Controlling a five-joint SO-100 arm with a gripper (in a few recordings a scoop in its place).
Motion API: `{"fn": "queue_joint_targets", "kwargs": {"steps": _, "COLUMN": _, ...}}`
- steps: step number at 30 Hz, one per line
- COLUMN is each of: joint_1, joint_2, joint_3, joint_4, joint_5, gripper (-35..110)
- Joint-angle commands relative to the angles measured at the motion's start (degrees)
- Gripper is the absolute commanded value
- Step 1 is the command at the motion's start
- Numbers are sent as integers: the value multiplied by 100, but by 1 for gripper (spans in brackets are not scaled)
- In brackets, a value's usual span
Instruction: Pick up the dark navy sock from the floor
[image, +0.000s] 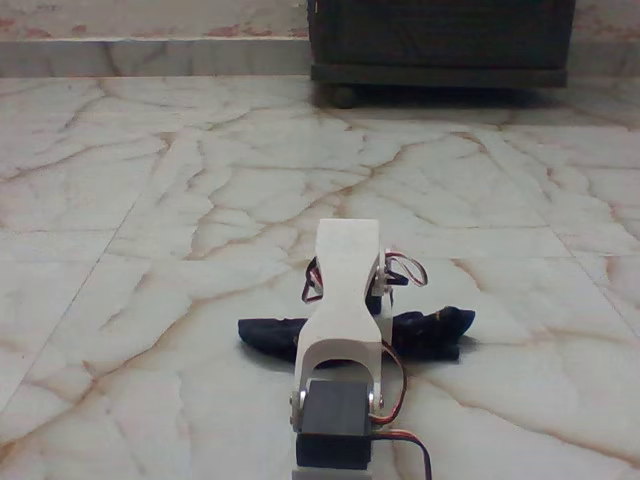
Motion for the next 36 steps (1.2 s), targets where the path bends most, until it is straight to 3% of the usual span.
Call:
{"fn": "queue_joint_targets", "kwargs": {"steps": 1, "joint_1": 53, "joint_2": 562, "joint_3": 237, "joint_4": 0, "joint_5": -281, "gripper": 0}}
{"fn": "queue_joint_targets", "kwargs": {"steps": 7, "joint_1": 141, "joint_2": 2514, "joint_3": 2355, "joint_4": -668, "joint_5": -1055, "gripper": 0}}
{"fn": "queue_joint_targets", "kwargs": {"steps": 14, "joint_1": 229, "joint_2": 3823, "joint_3": 2962, "joint_4": 70, "joint_5": -1529, "gripper": 0}}
{"fn": "queue_joint_targets", "kwargs": {"steps": 18, "joint_1": 264, "joint_2": 5546, "joint_3": 5774, "joint_4": -1749, "joint_5": -2162, "gripper": 0}}
{"fn": "queue_joint_targets", "kwargs": {"steps": 23, "joint_1": 193, "joint_2": 7453, "joint_3": 8332, "joint_4": -3059, "joint_5": -2804, "gripper": 0}}
{"fn": "queue_joint_targets", "kwargs": {"steps": 25, "joint_1": 211, "joint_2": 7972, "joint_3": 8886, "joint_4": -3322, "joint_5": -3094, "gripper": 0}}
{"fn": "queue_joint_targets", "kwargs": {"steps": 33, "joint_1": 422, "joint_2": 9185, "joint_3": 10731, "joint_4": -6539, "joint_5": -4746, "gripper": 0}}
{"fn": "queue_joint_targets", "kwargs": {"steps": 36, "joint_1": 422, "joint_2": 9545, "joint_3": 11092, "joint_4": -7286, "joint_5": -5326, "gripper": 0}}
